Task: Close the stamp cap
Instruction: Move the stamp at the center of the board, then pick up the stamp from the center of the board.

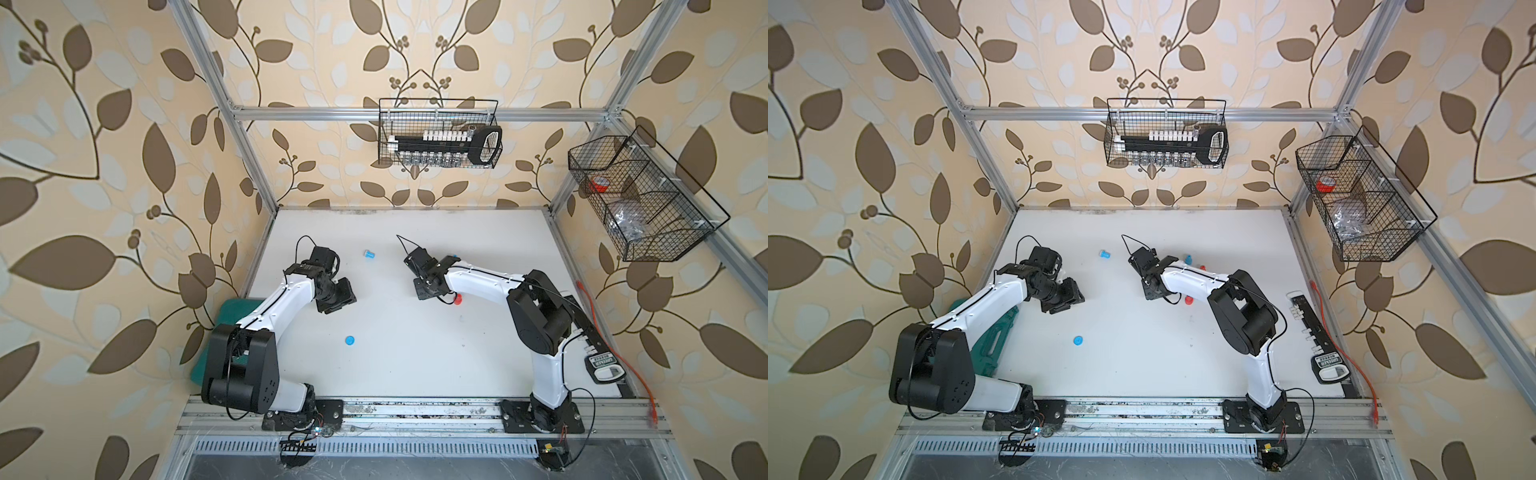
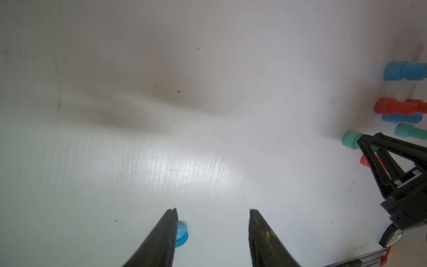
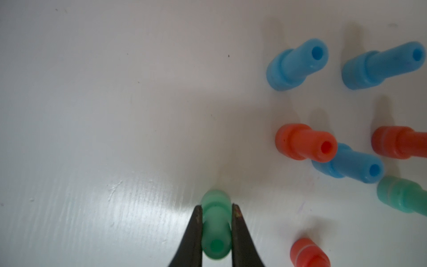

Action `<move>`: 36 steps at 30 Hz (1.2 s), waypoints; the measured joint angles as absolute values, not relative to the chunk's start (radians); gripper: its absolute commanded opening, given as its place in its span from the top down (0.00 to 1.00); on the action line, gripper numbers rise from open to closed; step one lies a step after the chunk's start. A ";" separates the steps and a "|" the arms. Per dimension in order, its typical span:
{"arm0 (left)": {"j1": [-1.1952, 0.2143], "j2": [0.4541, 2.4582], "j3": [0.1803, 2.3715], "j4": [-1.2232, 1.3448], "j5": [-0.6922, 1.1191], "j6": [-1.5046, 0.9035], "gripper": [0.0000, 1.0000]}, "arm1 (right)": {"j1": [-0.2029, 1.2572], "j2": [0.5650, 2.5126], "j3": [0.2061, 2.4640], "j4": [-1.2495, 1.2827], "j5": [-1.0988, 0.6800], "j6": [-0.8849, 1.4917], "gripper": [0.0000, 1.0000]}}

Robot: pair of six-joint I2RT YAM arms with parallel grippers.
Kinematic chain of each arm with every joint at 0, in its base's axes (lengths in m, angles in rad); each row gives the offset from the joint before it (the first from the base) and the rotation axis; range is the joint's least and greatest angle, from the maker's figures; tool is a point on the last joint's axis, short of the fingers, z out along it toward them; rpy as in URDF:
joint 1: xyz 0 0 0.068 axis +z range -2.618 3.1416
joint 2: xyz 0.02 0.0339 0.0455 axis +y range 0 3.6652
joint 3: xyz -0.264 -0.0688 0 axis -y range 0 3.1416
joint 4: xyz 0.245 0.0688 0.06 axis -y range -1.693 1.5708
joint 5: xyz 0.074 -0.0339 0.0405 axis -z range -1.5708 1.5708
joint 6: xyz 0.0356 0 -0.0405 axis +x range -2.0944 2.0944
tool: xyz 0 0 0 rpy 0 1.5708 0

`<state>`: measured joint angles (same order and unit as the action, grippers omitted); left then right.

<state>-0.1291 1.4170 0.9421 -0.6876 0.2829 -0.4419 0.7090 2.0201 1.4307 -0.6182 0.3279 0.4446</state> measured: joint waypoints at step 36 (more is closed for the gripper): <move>-0.097 2.173 1.834 -0.765 0.307 -0.338 0.35 | 0.535 1.688 1.594 -0.870 0.212 0.379 0.42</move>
<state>-0.0975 2.1735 1.8336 -0.7647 0.3069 -0.3378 0.5354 1.6878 1.5944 -0.8700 0.2119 0.3786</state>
